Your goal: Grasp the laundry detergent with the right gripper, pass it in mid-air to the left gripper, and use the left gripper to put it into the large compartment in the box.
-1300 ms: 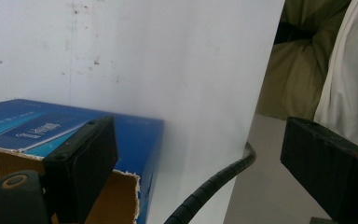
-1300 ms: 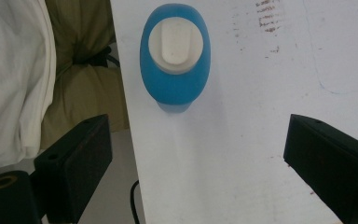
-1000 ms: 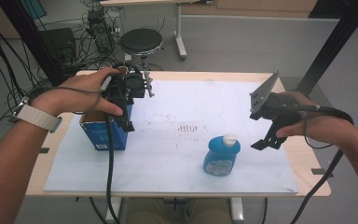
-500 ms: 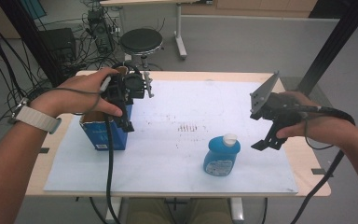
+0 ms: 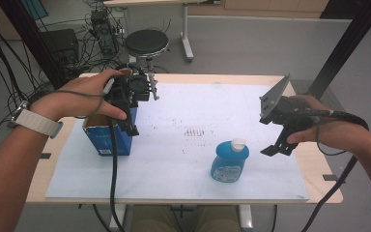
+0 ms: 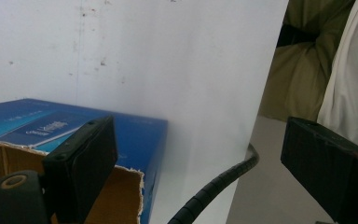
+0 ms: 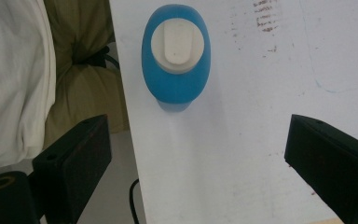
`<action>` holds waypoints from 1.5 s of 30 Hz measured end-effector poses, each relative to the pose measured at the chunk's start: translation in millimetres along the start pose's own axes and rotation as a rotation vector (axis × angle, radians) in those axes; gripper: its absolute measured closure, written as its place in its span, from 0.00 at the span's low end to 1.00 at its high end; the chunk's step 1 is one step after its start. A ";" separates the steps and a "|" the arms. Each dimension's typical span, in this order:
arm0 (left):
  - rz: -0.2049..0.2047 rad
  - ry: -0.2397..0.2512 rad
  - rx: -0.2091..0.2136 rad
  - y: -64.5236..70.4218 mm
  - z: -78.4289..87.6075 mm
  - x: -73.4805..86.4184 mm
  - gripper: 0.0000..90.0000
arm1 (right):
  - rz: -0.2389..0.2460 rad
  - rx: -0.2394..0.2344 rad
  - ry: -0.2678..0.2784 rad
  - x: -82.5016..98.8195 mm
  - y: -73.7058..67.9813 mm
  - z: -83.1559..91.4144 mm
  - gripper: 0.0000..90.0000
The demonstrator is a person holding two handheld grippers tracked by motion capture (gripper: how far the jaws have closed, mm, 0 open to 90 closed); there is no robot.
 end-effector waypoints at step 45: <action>-0.010 0.015 0.004 -1.1 -8.4 -8.0 0.13 | 0.000 -0.001 0.063 5.0 -3.6 -16.5 0.06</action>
Point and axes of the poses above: each handheld gripper's, and its own axes: z roughly backward along the jaws, x roughly out of its underside, y roughly to its right, the point moved 6 cm from there along -z, roughly forward along the jaws, and after that the axes turned 3 degrees about -y, right-handed, at the moved point
